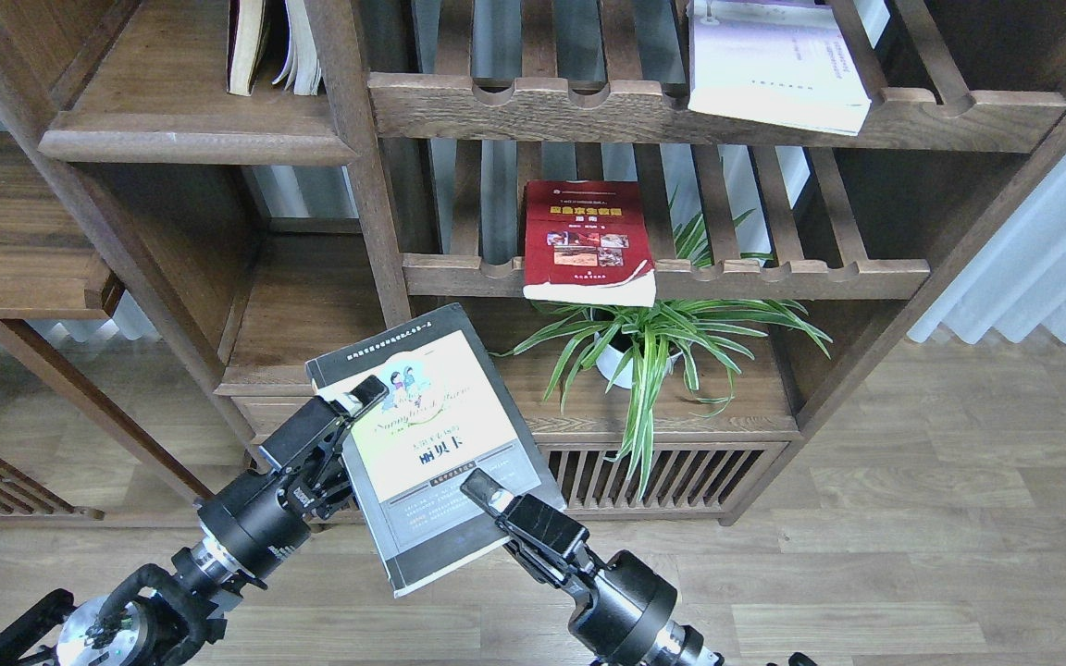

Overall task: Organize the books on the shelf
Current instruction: 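Hold the book with the left gripper and release the right gripper, then lift the book with the left gripper up onto the top shelf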

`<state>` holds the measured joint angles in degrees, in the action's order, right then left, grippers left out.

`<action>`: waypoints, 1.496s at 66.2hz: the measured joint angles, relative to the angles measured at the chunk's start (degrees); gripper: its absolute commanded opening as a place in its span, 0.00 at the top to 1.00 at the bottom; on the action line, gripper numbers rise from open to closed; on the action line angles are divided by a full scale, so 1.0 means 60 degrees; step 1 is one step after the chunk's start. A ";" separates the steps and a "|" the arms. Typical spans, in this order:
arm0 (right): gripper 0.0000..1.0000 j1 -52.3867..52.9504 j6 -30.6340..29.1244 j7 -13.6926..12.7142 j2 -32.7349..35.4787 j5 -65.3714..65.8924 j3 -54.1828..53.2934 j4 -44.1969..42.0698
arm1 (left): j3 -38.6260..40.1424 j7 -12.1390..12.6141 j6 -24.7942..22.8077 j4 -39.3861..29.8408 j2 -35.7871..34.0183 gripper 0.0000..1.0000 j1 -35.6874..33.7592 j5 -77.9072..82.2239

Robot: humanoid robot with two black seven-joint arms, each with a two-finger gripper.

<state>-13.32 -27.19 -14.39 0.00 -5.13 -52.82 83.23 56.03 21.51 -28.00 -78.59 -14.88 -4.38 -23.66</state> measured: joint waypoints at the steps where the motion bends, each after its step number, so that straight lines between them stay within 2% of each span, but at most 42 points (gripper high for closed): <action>1: 0.88 -0.0001 0.0000 0.0000 0.0000 0.0000 0.0000 0.0000 | 0.0007 0.0000 0.0000 0.0000 -0.0002 0.31 0.0000 0.0000; 11: 0.88 -0.0019 0.0001 -0.0009 0.0000 0.0003 -0.0005 0.0000 | 0.0031 0.0067 0.0000 -0.0010 -0.0042 0.34 -0.0033 0.0031; 13: 0.88 -0.0020 0.0001 -0.0009 0.0000 0.0003 -0.0009 -0.0004 | 0.0031 0.0082 0.0000 -0.0010 -0.0047 0.40 -0.0048 0.0040; 16: 0.88 -0.0020 0.0001 -0.0009 0.0000 0.0002 -0.0013 -0.0010 | 0.0032 0.0102 0.0000 -0.0011 -0.0062 0.56 -0.0083 0.0059; 22: 0.87 -0.0021 0.0002 -0.0019 0.0000 0.0010 -0.0013 -0.0053 | 0.0039 0.0110 0.0000 -0.0014 -0.0133 0.79 -0.0111 0.0080; 26: 0.86 -0.0021 0.0003 -0.0019 0.0000 0.0029 -0.0014 -0.0087 | 0.0008 0.0094 0.0000 -0.0014 -0.0169 0.90 -0.0109 0.0080; 30: 0.86 -0.0021 0.0004 -0.0019 0.0000 0.0081 -0.0023 -0.0124 | -0.0082 0.0083 0.0000 -0.0014 -0.0173 0.95 -0.0109 0.0079; 41: 0.85 -0.0023 0.0005 -0.0003 0.0000 0.0180 -0.0070 -0.0195 | -0.0212 0.0036 0.0000 -0.0014 -0.0126 1.00 -0.0173 0.0076; 51: 0.85 -0.0024 0.0005 -0.0001 0.0000 0.0207 -0.0114 -0.0212 | -0.0271 0.0072 0.0000 -0.0014 -0.0149 1.00 -0.0299 0.0088; 56: 0.79 -0.0023 0.0005 -0.0003 0.0000 0.0219 -0.0130 -0.0225 | -0.0276 0.0077 0.0000 -0.0021 -0.0199 1.00 -0.0270 0.0095; 59: 0.59 -0.0023 0.0005 -0.0003 0.0000 0.0223 -0.0137 -0.0230 | -0.0276 0.0088 0.0000 -0.0035 -0.0251 1.00 -0.0231 0.0097; 60: 0.42 -0.0023 0.0005 -0.0002 0.0000 0.0223 -0.0138 -0.0231 | -0.0275 0.0093 0.0000 -0.0042 -0.0267 1.00 -0.0221 0.0098; 62: 0.24 -0.0020 0.0005 0.0001 0.0000 0.0222 -0.0141 -0.0232 | -0.0273 0.0096 0.0000 -0.0052 -0.0292 1.00 -0.0204 0.0098; 63: 0.06 -0.0013 0.0005 0.0004 0.0000 0.0222 -0.0142 -0.0232 | -0.0261 0.0104 0.0000 -0.0056 -0.0303 1.00 -0.0194 0.0099; 64: 0.00 -0.0002 0.0006 0.0008 0.0000 0.0222 -0.0143 -0.0232 | -0.0247 0.0119 0.0000 -0.0061 -0.0309 1.00 -0.0188 0.0105; 77: 0.01 0.0162 -0.0107 0.0135 -0.0005 0.0271 -0.0173 -0.0233 | 0.0438 0.0098 0.0000 -0.0083 -0.0625 1.00 -0.0115 0.0106; 99: 0.01 0.0189 -0.0139 0.0143 -0.0001 0.0312 -0.0204 -0.0357 | 0.2471 0.0136 0.0000 -0.0092 -0.2243 1.00 -0.0127 0.0149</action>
<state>-12.19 -28.02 -13.53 0.00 -3.26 -54.04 81.08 70.85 22.32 -28.00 -79.14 -28.34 -5.14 -22.76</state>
